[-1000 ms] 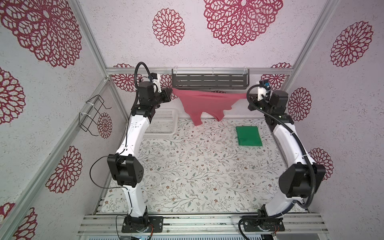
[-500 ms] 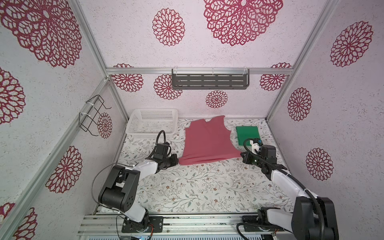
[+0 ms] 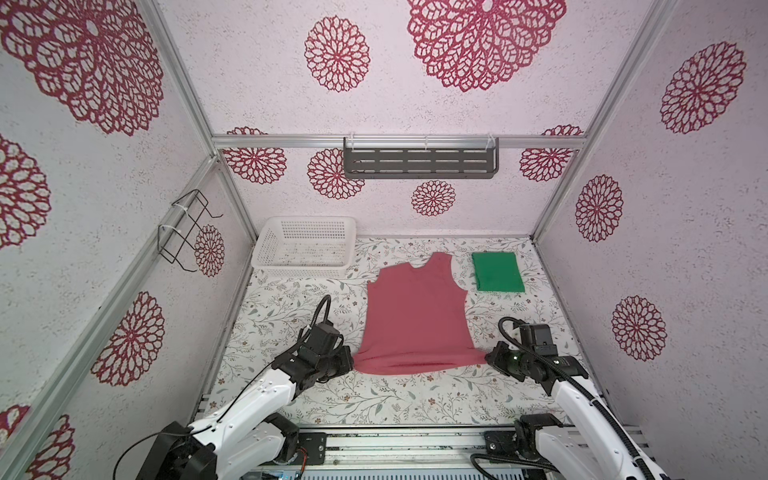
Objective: Fold and stack the tank tops
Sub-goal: 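Release the hem and move both grippers onto the tank top's sides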
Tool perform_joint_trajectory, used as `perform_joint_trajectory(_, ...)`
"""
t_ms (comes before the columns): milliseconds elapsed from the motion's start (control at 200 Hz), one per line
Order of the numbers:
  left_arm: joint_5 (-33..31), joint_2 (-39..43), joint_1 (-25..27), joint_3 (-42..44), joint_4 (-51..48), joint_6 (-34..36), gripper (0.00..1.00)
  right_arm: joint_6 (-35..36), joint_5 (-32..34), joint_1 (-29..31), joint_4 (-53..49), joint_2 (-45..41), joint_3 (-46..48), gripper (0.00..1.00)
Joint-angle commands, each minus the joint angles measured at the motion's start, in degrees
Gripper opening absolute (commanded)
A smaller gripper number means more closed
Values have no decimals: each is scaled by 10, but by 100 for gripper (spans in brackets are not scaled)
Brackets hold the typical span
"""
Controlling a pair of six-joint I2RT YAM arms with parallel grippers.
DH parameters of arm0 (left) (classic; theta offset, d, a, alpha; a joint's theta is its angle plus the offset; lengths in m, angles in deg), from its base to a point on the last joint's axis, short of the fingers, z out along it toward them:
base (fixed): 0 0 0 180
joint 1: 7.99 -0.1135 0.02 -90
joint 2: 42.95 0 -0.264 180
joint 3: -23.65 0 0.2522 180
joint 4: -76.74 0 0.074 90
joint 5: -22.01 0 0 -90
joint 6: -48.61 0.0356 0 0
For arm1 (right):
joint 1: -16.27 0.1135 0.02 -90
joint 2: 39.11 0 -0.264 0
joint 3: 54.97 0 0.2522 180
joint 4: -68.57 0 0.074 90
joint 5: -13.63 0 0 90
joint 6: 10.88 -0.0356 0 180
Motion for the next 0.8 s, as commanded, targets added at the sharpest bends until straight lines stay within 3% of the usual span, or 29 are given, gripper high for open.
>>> perform_joint_trajectory(0,-21,20,21,18,-39,-58,0,-36,53,22,-62,1,-23,0)
perform_joint_trajectory(35,-27,15,21,17,-45,-55,0,-36,57,27,-64,2,-26,0)
perform_joint_trajectory(70,-33,10,20,7,-61,-46,14,-31,65,29,-71,5,-32,1)
perform_joint_trajectory(155,-51,5,20,-41,-127,-8,50,-7,101,29,-121,5,-71,29)
perform_joint_trajectory(250,-99,10,14,-115,-209,38,65,11,137,30,-164,7,-135,49)
perform_joint_trajectory(295,-108,1,1,-149,-232,61,66,23,156,29,-178,18,-164,55)
perform_joint_trajectory(385,-110,-54,-25,-201,-209,111,66,31,175,43,-163,51,-191,56)
perform_joint_trajectory(560,-84,-275,-34,-323,-63,188,59,-32,185,184,-36,156,-183,49)
perform_joint_trajectory(681,-50,-435,-35,-461,-38,230,52,-77,179,253,71,223,-157,44)
perform_joint_trajectory(796,-7,-548,-29,-552,-45,243,47,-97,189,281,128,277,-142,41)
